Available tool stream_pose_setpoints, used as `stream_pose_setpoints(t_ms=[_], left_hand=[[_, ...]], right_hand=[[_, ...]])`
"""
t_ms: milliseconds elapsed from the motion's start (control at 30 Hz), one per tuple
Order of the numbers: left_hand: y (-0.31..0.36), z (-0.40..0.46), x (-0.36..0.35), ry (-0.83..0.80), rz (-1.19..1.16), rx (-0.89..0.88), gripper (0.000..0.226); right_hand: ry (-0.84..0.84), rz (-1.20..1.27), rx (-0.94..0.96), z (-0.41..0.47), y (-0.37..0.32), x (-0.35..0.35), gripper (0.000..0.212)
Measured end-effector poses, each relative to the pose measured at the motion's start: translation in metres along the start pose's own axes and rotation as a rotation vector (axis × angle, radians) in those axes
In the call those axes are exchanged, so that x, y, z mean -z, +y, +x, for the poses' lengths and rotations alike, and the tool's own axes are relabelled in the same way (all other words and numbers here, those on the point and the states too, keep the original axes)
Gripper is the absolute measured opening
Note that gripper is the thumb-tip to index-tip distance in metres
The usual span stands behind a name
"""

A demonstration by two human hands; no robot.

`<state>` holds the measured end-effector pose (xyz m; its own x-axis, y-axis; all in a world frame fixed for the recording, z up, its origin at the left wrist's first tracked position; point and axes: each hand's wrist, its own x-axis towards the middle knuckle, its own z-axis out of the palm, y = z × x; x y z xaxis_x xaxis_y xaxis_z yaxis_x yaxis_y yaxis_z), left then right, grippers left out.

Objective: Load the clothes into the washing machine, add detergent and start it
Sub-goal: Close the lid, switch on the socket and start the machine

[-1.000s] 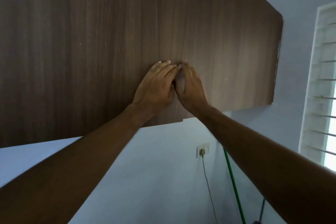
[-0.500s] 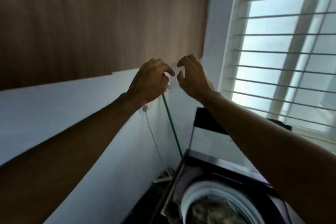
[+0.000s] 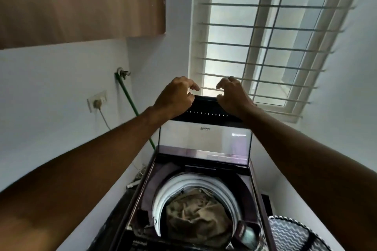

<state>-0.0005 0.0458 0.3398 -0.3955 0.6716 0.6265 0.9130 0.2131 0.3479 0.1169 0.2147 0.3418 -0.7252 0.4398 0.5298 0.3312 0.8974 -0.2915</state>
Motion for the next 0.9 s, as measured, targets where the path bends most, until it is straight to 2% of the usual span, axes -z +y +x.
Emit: stream_pose_setpoints(t_ms=[333,767,900], left_hand=[[-0.027,0.047,-0.077,-0.152,0.027,0.064,0.028],[-0.064,0.096,-0.139,-0.292,0.046,0.116,0.026],[-0.076,0.113,-0.159,-0.332,0.081,0.133,0.033]], right_hand=[[-0.096,0.004,-0.119,0.029,0.081,-0.039,0.033],[-0.231,-0.029,-0.146,0.067,0.112,-0.088,0.048],[-0.268,-0.044,-0.153,0.085,0.113,-0.101,0.055]])
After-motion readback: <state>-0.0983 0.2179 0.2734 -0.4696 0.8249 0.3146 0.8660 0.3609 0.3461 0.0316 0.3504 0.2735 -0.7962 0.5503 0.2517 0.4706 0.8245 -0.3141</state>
